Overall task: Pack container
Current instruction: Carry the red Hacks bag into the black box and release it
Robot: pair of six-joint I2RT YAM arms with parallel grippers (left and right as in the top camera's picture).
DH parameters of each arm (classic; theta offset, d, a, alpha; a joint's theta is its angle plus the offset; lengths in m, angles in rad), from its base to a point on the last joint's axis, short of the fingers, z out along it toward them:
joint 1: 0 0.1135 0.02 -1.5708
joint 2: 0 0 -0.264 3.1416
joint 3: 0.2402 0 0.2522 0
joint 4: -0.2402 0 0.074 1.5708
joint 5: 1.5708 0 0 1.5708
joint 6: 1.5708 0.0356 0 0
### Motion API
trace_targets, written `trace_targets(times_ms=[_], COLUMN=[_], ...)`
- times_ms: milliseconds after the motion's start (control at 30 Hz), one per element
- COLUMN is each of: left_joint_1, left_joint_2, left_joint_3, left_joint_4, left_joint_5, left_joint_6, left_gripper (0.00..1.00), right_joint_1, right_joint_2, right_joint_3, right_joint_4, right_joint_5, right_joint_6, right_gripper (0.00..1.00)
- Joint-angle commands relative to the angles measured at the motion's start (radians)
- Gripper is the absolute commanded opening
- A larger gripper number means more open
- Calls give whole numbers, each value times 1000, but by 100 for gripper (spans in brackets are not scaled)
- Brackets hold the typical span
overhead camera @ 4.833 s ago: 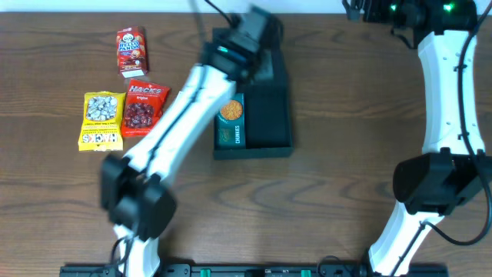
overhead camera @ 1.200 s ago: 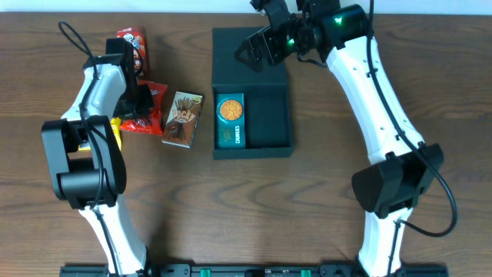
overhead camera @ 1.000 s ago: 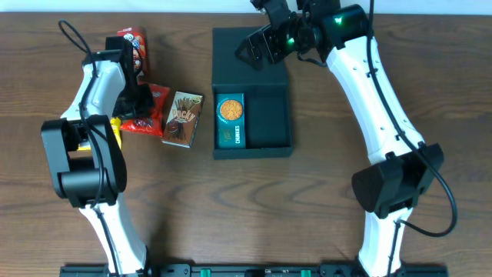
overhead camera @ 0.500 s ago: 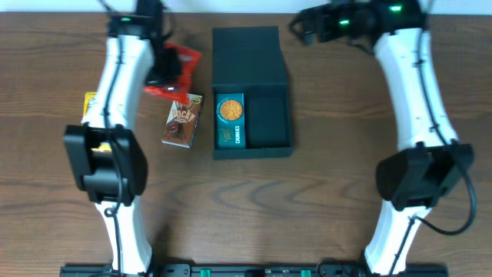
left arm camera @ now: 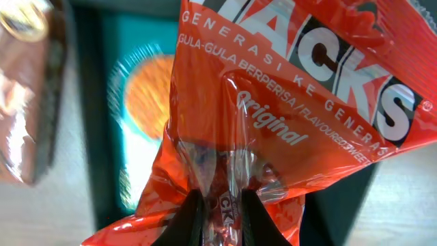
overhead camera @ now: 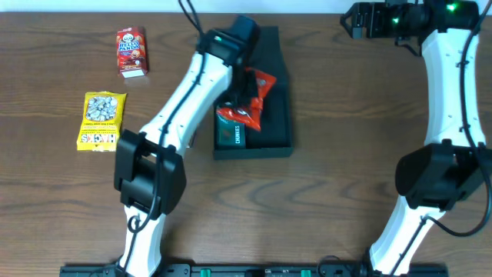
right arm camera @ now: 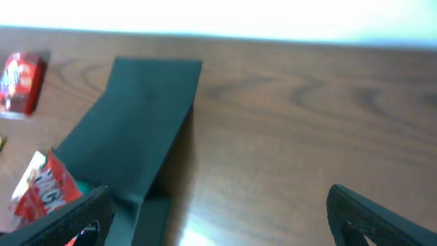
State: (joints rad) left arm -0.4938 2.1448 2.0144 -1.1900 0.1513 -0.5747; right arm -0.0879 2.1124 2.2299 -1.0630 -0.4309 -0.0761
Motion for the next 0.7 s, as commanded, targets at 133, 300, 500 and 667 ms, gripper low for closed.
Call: trace_targets(times_ms=[133,300,500,667], left_joint_1=[-80,-95,-138,-166], left_joint_2=[-33,-34,-34,-33], left_joint_3=[-56,-145,-162,-162], left_joint_4=[1,79,145,177], left_joint_5=[5,33,-23,-29], left_joint_6=[-108,-184,-363,-388], left_gripper=[6,6,6,6], right_joint_1=[23,3,-6,-3], right_joint_2=[-21,-48,-109,-134], right_joint_3=[21,21,21,21], right_joint_4=[-228,-333,-376,-385], right_joint_5=[-117,-249,-270,-269], right_joint_6=[-302,-375,-386,-386], right_gripper=[99,98,99,99])
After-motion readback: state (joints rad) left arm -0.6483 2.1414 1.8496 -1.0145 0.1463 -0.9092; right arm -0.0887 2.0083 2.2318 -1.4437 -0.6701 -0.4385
